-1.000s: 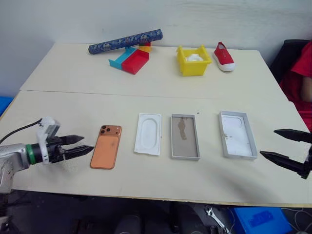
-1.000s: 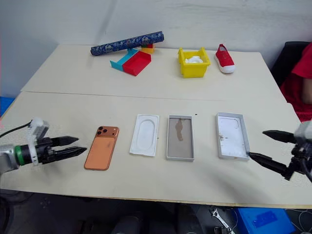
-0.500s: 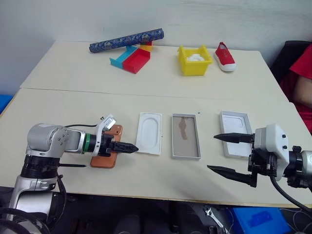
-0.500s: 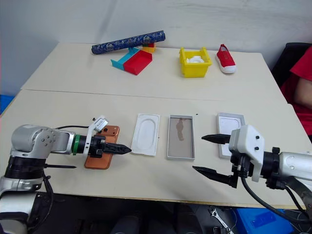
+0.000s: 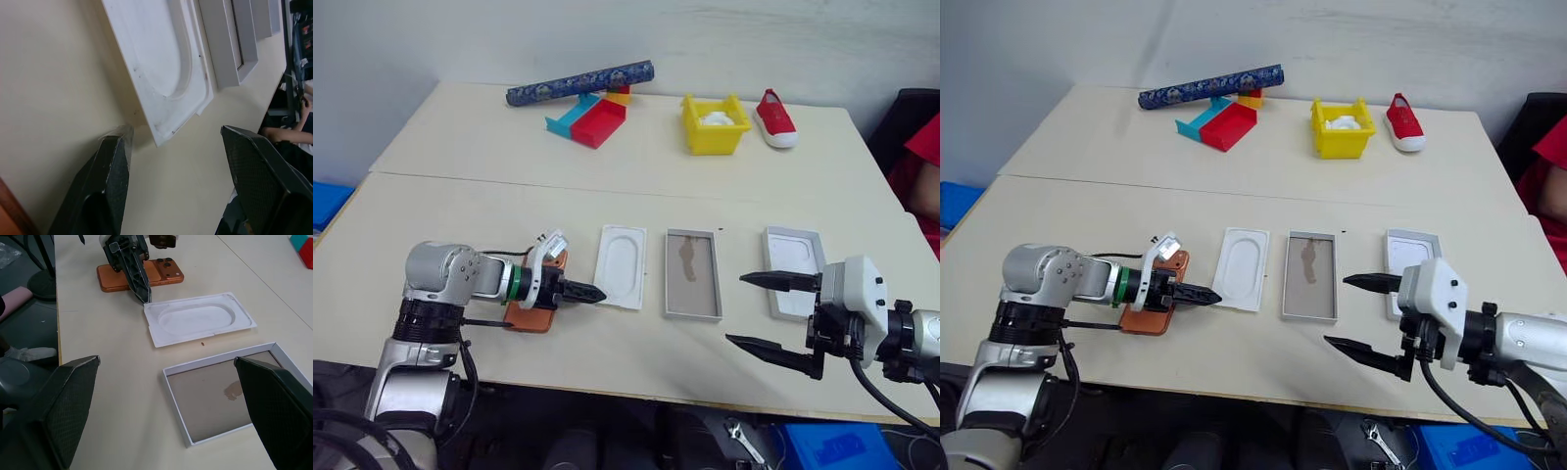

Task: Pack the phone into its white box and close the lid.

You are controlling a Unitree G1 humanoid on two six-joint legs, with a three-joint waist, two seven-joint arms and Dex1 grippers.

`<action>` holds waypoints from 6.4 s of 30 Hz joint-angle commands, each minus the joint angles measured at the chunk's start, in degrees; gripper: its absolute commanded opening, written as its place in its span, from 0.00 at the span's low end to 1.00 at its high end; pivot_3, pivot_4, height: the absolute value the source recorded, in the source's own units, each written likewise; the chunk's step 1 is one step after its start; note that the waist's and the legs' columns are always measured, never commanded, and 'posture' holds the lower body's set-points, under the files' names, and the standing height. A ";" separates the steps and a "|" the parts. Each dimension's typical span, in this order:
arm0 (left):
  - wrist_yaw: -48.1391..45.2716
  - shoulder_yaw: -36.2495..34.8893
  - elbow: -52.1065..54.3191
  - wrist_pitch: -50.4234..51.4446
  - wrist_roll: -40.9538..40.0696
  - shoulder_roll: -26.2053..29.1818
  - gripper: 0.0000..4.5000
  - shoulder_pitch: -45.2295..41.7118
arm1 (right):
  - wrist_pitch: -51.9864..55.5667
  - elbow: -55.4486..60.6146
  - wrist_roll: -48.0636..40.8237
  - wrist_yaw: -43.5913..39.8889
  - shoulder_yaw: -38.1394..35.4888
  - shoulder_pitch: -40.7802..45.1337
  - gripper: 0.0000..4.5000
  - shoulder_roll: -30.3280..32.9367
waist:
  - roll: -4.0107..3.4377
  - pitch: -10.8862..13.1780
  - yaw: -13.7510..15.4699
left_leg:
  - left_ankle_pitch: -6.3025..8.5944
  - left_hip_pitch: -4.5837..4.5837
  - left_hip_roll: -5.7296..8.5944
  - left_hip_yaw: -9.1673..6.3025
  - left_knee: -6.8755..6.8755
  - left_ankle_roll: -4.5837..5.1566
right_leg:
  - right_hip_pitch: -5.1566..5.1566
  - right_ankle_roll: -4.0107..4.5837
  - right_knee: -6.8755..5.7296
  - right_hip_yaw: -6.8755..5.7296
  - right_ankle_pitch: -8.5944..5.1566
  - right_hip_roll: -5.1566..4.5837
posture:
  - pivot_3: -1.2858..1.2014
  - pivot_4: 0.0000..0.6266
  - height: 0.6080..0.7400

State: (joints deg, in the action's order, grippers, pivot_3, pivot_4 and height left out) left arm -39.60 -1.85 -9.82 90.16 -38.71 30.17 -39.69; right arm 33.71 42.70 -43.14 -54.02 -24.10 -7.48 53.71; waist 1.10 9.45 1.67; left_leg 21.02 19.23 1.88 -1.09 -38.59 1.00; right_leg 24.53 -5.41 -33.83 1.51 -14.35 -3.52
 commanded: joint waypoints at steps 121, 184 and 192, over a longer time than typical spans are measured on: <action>-21.31 11.06 15.93 -55.68 7.41 7.54 1.00 2.72 | -6.09 -36.55 38.37 6.48 46.70 39.74 0.00 -10.91 | -0.02 0.16 -0.40 | 0.02 1.25 0.08 0.06 -0.57 0.28 | 1.00 -0.17 -0.08 -0.58 0.09 -0.21 | 0.52 0.24 1.00; -24.56 3.94 -2.77 -20.12 8.16 32.49 1.00 15.69 | -16.78 -49.34 46.90 -5.08 59.93 52.41 0.00 -35.90 | -0.18 0.22 -3.01 | -0.03 1.06 0.53 -0.06 -0.55 0.49 | 1.05 -0.10 -0.97 -2.20 0.06 -1.13 | 0.52 0.24 1.00; -18.60 9.28 -3.59 -14.01 10.50 23.23 1.00 12.16 | -18.81 -54.84 49.40 -5.47 59.93 53.85 0.00 -39.45 | -1.17 -0.51 -1.64 | -0.24 0.84 1.01 -0.06 -0.56 0.73 | 0.85 -0.11 -1.17 -2.16 0.06 -1.30 | 0.52 0.24 1.00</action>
State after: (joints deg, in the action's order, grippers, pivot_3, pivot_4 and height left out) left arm -60.14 1.01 -13.22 73.41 -29.05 56.85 -29.39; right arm 16.11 -12.05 5.84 -59.36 35.84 44.78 15.00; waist -0.07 8.94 0.03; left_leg 20.76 20.05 2.96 -1.15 -39.15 1.77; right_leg 25.34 -5.52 -35.00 -0.63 -14.29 -4.91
